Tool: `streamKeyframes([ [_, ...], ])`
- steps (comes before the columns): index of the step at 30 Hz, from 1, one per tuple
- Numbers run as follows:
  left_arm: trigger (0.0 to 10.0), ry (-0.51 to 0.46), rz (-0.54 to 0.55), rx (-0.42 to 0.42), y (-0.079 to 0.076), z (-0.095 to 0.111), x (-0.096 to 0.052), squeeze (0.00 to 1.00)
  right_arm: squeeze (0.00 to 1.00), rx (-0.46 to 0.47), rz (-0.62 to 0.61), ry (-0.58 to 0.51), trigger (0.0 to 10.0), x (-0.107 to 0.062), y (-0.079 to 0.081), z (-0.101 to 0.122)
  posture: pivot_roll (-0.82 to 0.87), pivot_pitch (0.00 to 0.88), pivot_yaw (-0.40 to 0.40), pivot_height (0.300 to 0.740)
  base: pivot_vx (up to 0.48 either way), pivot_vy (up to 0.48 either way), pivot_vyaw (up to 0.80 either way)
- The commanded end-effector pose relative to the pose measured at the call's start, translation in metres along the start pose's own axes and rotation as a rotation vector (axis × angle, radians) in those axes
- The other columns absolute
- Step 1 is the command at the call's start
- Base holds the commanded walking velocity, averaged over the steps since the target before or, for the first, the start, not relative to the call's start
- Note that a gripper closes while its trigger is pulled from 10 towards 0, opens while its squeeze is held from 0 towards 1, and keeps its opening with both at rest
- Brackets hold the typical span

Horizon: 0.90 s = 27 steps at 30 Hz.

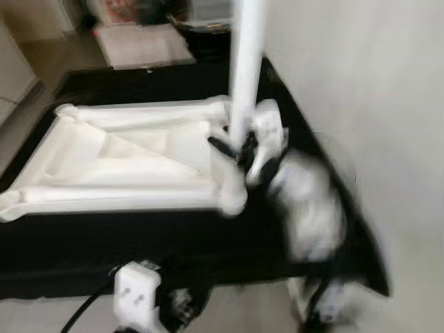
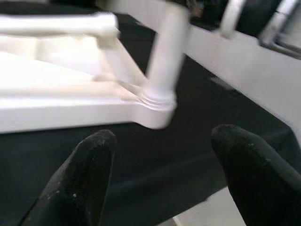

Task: Building children table

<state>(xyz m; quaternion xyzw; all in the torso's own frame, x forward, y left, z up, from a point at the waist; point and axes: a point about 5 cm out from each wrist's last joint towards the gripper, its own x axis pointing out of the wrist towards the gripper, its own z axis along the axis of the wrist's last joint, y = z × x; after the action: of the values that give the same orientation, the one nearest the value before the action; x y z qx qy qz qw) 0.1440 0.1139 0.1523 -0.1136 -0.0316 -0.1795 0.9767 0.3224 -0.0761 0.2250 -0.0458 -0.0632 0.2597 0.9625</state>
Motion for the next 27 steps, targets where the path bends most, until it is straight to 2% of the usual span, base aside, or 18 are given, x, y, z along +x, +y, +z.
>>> streamKeyframes([
  [1,10.0,0.018,0.004,-0.004,0.003,-0.003,-0.001,0.00,0.00,0.117,-0.125,0.156,0.0,-0.011,0.017,-0.038,0.06,0.149,0.043,0.740,0.000,0.000,0.00],
  [2,10.0,0.018,0.000,-0.006,0.003,-0.004,0.001,0.00,0.00,0.094,-0.088,0.143,0.0,-0.005,0.023,-0.038,0.07,0.139,0.039,0.740,0.000,0.000,0.00],
  [3,10.0,0.018,0.000,-0.006,0.003,-0.004,0.001,0.00,0.00,0.094,-0.088,0.143,0.0,-0.005,0.023,-0.038,0.07,0.139,0.039,0.740,0.000,0.000,0.00],
  [5,10.0,0.017,-0.005,-0.010,0.005,-0.006,0.004,0.00,0.00,0.068,-0.033,0.119,0.0,0.007,0.028,-0.037,0.07,0.126,0.027,0.740,0.000,0.000,0.00],
  [10,10.0,0.003,0.018,0.000,0.006,-0.005,0.006,0.00,0.00,0.043,-0.012,0.119,0.0,0.013,0.026,-0.031,0.07,0.126,0.026,0.740,0.000,0.000,0.00],
  [11,10.0,0.002,0.020,0.002,0.006,-0.005,0.006,0.00,0.00,0.051,0.016,0.120,10.0,0.015,0.024,-0.030,0.07,0.129,0.025,0.740,0.000,0.000,0.00],
  [15,10.0,0.001,0.018,0.001,0.006,-0.004,0.005,0.00,0.00,0.082,0.031,0.107,10.0,0.015,0.023,-0.023,0.07,0.133,0.025,0.740,0.000,0.000,0.00],
  [16,10.0,0.002,0.013,-0.001,0.005,-0.004,0.005,0.00,0.00,0.071,0.135,0.049,10.0,0.019,0.020,-0.012,0.07,0.138,0.026,0.740,0.000,0.000,0.00],
  [17,10.0,0.003,0.010,-0.003,0.004,-0.003,0.004,0.00,1.00,0.078,0.209,0.019,10.0,0.022,0.017,-0.005,0.07,0.142,0.027,0.740,0.000,0.000,0.00],
  [19,10.0,0.003,0.008,-0.005,0.004,-0.003,0.004,0.00,1.00,0.084,0.254,0.004,10.0,0.022,0.015,-0.001,0.08,0.143,0.026,0.740,0.000,0.000,0.00],
  [20,10.0,0.003,0.006,-0.006,0.003,-0.003,0.004,0.00,1.00,0.077,0.346,-0.024,10.0,0.023,0.013,0.004,0.08,0.151,0.027,0.740,0.000,0.000,0.00],
  [21,10.0,0.003,0.006,-0.006,0.003,-0.003,0.004,0.00,1.00,0.077,0.346,-0.024,10.0,0.023,0.013,0.004,0.08,0.151,0.027,0.740,0.000,0.000,0.00],
  [23,10.0,0.003,0.004,-0.008,0.002,-0.003,0.003,0.00,1.00,0.038,0.510,-0.069,10.0,0.024,0.008,0.015,0.09,0.159,0.027,0.740,0.000,0.000,0.00],
  [24,10.0,0.003,0.004,-0.008,0.002,-0.003,0.003,0.00,1.00,0.038,0.510,-0.069,10.0,0.024,0.008,0.015,0.09,0.159,0.027,0.740,0.000,0.000,0.00],
  [25,10.0,0.003,0.004,-0.008,0.002,-0.002,0.003,0.00,1.00,0.018,0.588,-0.089,10.0,0.024,0.006,0.020,0.09,0.159,0.027,0.740,0.000,0.000,0.00],
  [26,10.0,0.004,0.003,-0.008,0.001,-0.002,0.002,0.00,0.13,0.018,0.665,-0.103,10.0,0.025,0.003,0.026,0.10,0.169,0.027,0.740,0.000,0.000,0.00],
  [27,10.0,0.004,0.003,-0.008,0.000,-0.002,0.001,0.00,0.13,0.022,0.714,-0.112,10.0,0.026,0.001,0.030,0.10,0.169,0.027,0.740,0.000,0.000,0.00],
])
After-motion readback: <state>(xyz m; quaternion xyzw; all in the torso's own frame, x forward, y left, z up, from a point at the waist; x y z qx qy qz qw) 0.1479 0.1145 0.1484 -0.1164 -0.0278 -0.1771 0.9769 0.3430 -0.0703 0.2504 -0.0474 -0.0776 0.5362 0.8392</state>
